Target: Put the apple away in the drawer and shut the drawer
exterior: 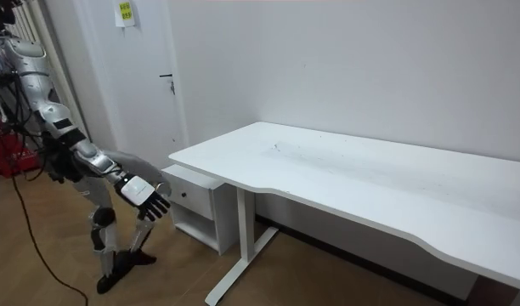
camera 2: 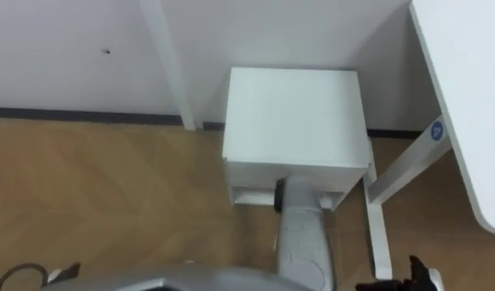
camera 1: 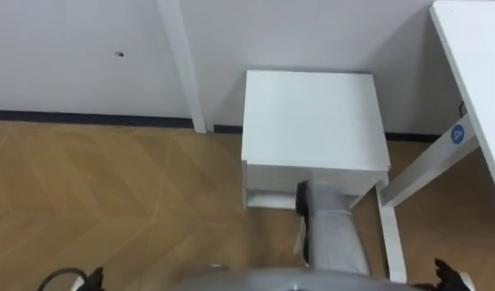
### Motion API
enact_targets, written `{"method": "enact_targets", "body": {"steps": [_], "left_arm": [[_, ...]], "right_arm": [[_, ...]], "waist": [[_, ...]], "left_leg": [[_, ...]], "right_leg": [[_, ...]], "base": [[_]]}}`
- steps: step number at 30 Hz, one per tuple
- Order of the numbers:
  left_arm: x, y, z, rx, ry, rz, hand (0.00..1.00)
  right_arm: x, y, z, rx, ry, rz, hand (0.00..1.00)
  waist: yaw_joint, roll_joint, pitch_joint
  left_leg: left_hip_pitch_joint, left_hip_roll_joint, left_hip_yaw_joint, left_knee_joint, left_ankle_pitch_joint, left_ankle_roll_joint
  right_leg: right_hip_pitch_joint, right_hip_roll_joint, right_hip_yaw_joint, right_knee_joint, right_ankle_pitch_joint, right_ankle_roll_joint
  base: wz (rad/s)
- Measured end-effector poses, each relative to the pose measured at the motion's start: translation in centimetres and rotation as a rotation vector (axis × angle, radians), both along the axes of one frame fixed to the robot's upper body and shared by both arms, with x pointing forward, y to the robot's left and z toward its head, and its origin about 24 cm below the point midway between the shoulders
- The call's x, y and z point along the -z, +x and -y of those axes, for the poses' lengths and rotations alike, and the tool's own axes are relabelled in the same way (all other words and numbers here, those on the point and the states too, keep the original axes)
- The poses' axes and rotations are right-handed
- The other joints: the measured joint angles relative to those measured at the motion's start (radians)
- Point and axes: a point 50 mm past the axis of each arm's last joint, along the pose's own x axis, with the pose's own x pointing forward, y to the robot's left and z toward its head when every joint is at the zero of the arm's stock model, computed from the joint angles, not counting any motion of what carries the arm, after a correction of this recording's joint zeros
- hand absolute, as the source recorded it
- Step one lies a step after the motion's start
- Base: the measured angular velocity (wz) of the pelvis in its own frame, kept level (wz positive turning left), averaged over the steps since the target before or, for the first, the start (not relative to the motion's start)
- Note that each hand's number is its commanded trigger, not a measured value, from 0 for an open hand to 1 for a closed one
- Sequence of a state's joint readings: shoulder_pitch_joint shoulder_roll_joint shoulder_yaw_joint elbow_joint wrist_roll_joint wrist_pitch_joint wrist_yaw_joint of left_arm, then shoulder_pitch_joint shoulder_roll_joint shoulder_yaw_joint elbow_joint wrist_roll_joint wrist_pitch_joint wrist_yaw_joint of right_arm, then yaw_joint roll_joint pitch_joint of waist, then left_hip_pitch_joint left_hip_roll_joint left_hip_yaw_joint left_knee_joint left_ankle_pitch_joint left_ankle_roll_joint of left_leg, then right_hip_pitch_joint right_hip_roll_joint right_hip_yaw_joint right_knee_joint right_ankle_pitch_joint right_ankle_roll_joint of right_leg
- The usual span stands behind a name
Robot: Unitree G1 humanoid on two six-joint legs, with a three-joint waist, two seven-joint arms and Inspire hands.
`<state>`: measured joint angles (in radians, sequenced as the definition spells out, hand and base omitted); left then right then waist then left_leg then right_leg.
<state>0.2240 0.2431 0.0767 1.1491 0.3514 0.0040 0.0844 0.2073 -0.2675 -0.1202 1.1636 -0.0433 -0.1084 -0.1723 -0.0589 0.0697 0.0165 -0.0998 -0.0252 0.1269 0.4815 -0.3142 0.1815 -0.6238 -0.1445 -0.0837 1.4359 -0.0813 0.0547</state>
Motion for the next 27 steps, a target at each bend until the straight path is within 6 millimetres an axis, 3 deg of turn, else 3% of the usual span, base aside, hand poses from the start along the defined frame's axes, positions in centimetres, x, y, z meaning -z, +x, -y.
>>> {"method": "enact_targets", "body": {"steps": [1,3,4,5,6,7,8,9,12,14,16,20,27], "left_arm": [[0.0,-0.3,-0.1,-0.007,0.002,-0.006,0.00],[0.0,-0.7,0.0,-0.019,0.003,-0.020,0.00],[0.0,-0.8,0.0,-0.021,0.008,-0.021,0.00],[0.0,-0.8,-0.1,-0.022,0.018,-0.018,0.00],[-0.1,-0.6,-0.2,-0.020,0.035,-0.008,0.00],[-0.2,-0.2,-0.3,-0.013,0.043,0.007,0.00],[-0.4,0.5,-0.5,-0.004,0.058,0.037,0.00],[-0.4,0.3,-0.6,-0.010,0.068,0.034,0.00],[-0.3,0.3,-0.2,-0.013,0.062,0.034,0.00],[-0.2,0.1,0.1,-0.017,0.054,0.030,0.00],[-0.2,0.7,0.0,-0.017,0.061,0.035,0.00],[-0.1,0.6,0.1,-0.025,0.069,0.016,0.00],[0.0,0.7,0.5,-0.034,0.071,0.019,0.00]], "right_arm": [[0.0,0.1,0.0,-0.001,0.001,0.000,0.00],[0.0,0.3,0.0,0.005,0.000,-0.007,0.00],[0.2,0.5,-0.3,0.008,0.006,-0.005,0.00],[0.2,0.6,-0.5,0.011,0.010,0.000,0.00],[0.3,1.1,-0.8,0.017,0.016,0.014,0.00],[0.3,1.4,-0.8,0.024,0.017,0.027,0.00],[0.3,1.5,-0.9,0.042,0.023,0.037,0.00],[0.5,1.8,-1.3,0.046,0.040,0.043,0.00],[0.7,2.0,-1.9,0.037,0.068,0.059,0.00],[0.6,2.2,-1.9,0.031,0.071,0.070,0.00],[0.8,1.9,-2.2,0.037,0.079,0.058,0.00],[1.3,1.0,-2.8,0.053,0.099,0.018,0.00],[1.6,0.1,-3.4,0.065,0.148,-0.025,0.00]], "waist": [[0.000,-0.008,0.0011],[0.013,-0.032,-0.0020],[0.031,-0.047,-0.0062],[0.040,-0.056,-0.0081],[0.044,-0.078,-0.0145],[0.045,-0.087,-0.0124],[0.056,-0.091,-0.0063],[0.071,-0.105,-0.0125],[0.071,-0.121,-0.0159],[0.069,-0.116,-0.0165],[0.064,-0.110,-0.0200],[0.060,-0.103,-0.0194],[0.034,-0.099,-0.0169]], "left_leg": [[0.000,-0.010,-0.002,-0.003,0.001,-0.003],[0.004,-0.044,0.001,-0.038,0.015,-0.027],[0.019,-0.057,0.001,-0.091,0.038,-0.068],[0.032,-0.064,0.001,-0.123,0.051,-0.102],[0.042,-0.069,0.000,-0.171,0.075,-0.159],[0.035,-0.070,0.000,-0.161,0.082,-0.143],[0.013,-0.076,0.000,-0.140,0.068,-0.103],[0.018,-0.077,0.008,-0.145,0.065,-0.099],[0.061,-0.072,0.008,-0.184,0.068,-0.104],[0.072,-0.070,0.009,-0.196,0.067,-0.107],[0.082,-0.070,0.009,-0.214,0.068,-0.109],[0.105,-0.069,0.009,-0.244,0.073,-0.105],[0.129,-0.060,0.010,-0.284,0.086,-0.124]], "right_leg": [[0.053,-0.009,-0.003,-0.106,-0.006,0.008],[0.264,-0.001,-0.009,-0.500,-0.036,0.021],[0.350,0.016,-0.010,-0.652,-0.060,0.018],[0.385,0.028,-0.009,-0.721,-0.070,0.015],[0.446,0.044,-0.014,-0.851,-0.084,0.005],[0.470,0.045,-0.022,-0.899,-0.089,0.005],[0.508,0.050,-0.025,-0.980,-0.096,0.014],[0.553,0.054,-0.024,-1.065,-0.094,0.009],[0.640,0.090,-0.056,-1.206,-0.065,-0.025],[0.657,0.103,-0.061,-1.236,-0.057,-0.034],[0.668,0.106,-0.059,-1.259,-0.052,-0.032],[0.696,0.109,-0.055,-1.288,-0.051,-0.027],[0.699,0.115,-0.037,-1.290,-0.066,-0.029]], "base": [[0.09],[0.07],[-0.05],[-0.06],[0.00],[0.07],[-0.06],[-0.10],[-0.03],[-0.07],[-0.02],[-0.05],[-0.04]]}}
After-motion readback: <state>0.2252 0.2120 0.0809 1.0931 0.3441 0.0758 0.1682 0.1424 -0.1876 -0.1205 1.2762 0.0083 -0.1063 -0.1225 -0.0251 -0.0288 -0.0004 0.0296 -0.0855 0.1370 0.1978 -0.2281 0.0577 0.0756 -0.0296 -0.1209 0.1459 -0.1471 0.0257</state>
